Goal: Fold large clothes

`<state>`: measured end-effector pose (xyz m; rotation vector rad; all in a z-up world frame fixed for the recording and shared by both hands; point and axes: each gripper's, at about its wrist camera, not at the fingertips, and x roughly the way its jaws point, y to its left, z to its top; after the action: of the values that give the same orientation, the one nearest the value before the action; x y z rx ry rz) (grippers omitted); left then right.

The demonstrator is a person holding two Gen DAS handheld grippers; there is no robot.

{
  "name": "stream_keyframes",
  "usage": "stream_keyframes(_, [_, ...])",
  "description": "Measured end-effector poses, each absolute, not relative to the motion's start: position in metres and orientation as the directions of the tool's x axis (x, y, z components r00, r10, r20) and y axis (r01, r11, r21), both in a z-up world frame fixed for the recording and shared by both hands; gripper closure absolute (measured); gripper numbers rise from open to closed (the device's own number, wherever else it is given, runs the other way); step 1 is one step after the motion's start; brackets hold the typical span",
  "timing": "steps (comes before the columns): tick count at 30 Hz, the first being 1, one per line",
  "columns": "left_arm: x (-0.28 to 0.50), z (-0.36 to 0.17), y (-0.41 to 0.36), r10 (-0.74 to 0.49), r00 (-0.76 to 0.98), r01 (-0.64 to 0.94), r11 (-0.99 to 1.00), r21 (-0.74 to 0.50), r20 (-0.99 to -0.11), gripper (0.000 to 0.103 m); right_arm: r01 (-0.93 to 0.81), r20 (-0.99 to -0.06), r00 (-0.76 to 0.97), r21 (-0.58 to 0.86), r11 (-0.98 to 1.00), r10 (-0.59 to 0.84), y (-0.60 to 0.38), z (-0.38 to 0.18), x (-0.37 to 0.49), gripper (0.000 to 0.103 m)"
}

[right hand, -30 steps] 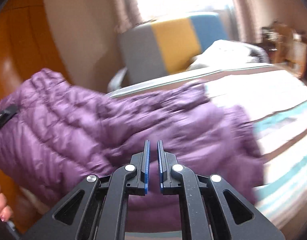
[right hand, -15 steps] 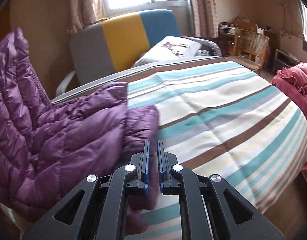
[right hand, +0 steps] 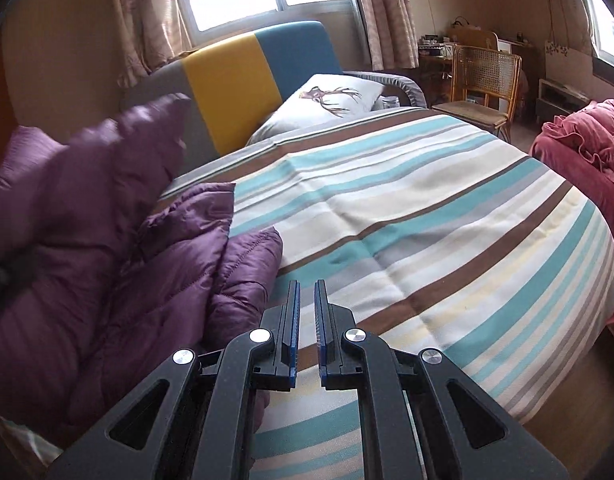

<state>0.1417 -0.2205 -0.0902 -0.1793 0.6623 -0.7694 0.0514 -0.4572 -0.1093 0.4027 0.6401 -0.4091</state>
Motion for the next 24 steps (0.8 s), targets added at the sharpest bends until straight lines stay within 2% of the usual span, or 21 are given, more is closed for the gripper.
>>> stream_keyframes(5, [0.138,-0.106,-0.237,-0.694,0.479,0.632,0.698,-0.337,-0.538,0.076,0.478,-0.641,0.731,0.24,0.845,-0.232,-0.46,-0.109,0.05,0.096])
stream_keyframes(6, [0.135,-0.107,-0.237,-0.705,0.465,0.651,0.682,-0.332,-0.536,0.068,0.479,-0.643,0.732,0.248,0.842,-0.227,-0.46,-0.109,0.05,0.096])
stream_keyframes(7, [0.132,-0.106,-0.237,-0.724,0.44,0.671,0.658,-0.341,-0.531,0.051,0.478,-0.641,0.735,0.255,0.841,-0.223,-0.461,-0.108,0.049,0.096])
stream_keyframes(8, [0.128,-0.103,-0.233,-0.762,0.395,0.699,0.612,-0.37,-0.514,0.041,0.476,-0.637,0.739,0.261,0.84,-0.22,-0.461,-0.106,0.048,0.096])
stream_keyframes(9, [0.123,-0.097,-0.224,-0.806,0.358,0.724,0.559,-0.405,-0.472,0.023,0.472,-0.632,0.743,0.266,0.841,-0.218,-0.461,-0.104,0.048,0.096])
stream_keyframes(10, [0.119,-0.09,-0.215,-0.83,0.356,0.736,0.532,-0.419,-0.43,0.013,0.469,-0.628,0.747,0.266,0.842,-0.217,-0.461,-0.102,0.047,0.096])
stream_keyframes(12, [0.106,-0.07,-0.184,-0.86,0.399,0.747,0.506,-0.432,-0.318,0.01,0.459,-0.616,0.758,0.269,0.847,-0.215,-0.46,-0.096,0.046,0.096])
stream_keyframes(14, [0.102,-0.059,-0.155,-0.857,0.453,0.737,0.515,-0.437,-0.245,0.009,0.45,-0.607,0.767,0.282,0.847,-0.206,-0.459,-0.092,0.045,0.096])
stream_keyframes(17, [0.118,-0.057,-0.108,-0.756,0.615,0.622,0.639,-0.452,-0.223,0.01,0.427,-0.588,0.788,0.307,0.851,-0.184,-0.456,-0.084,0.044,0.096])
stream_keyframes(18, [0.132,-0.063,-0.092,-0.704,0.665,0.549,0.687,-0.476,-0.249,0.014,0.413,-0.578,0.797,0.315,0.854,-0.172,-0.454,-0.08,0.045,0.096])
stream_keyframes(19, [0.142,-0.068,-0.082,-0.667,0.69,0.494,0.717,-0.491,-0.28,0.025,0.398,-0.569,0.807,0.325,0.858,-0.159,-0.452,-0.077,0.045,0.096])
stream_keyframes(21, [0.17,-0.09,-0.063,-0.586,0.707,0.359,0.78,-0.513,-0.395,0.041,0.373,-0.554,0.821,0.334,0.866,-0.14,-0.446,-0.071,0.046,0.096])
stream_keyframes(22, [0.176,-0.101,-0.062,-0.575,0.69,0.33,0.79,-0.516,-0.439,0.052,0.356,-0.541,0.831,0.339,0.871,-0.129,-0.442,-0.066,0.046,0.096])
stream_keyframes(23, [0.184,-0.113,-0.062,-0.588,0.649,0.314,0.785,-0.534,-0.483,0.055,0.347,-0.534,0.837,0.34,0.874,-0.124,-0.439,-0.064,0.046,0.096])
stream_keyframes(24, [0.189,-0.121,-0.066,-0.616,0.606,0.325,0.769,-0.55,-0.504,0.065,0.339,-0.529,0.84,0.337,0.878,-0.122,-0.436,-0.06,0.046,0.096])
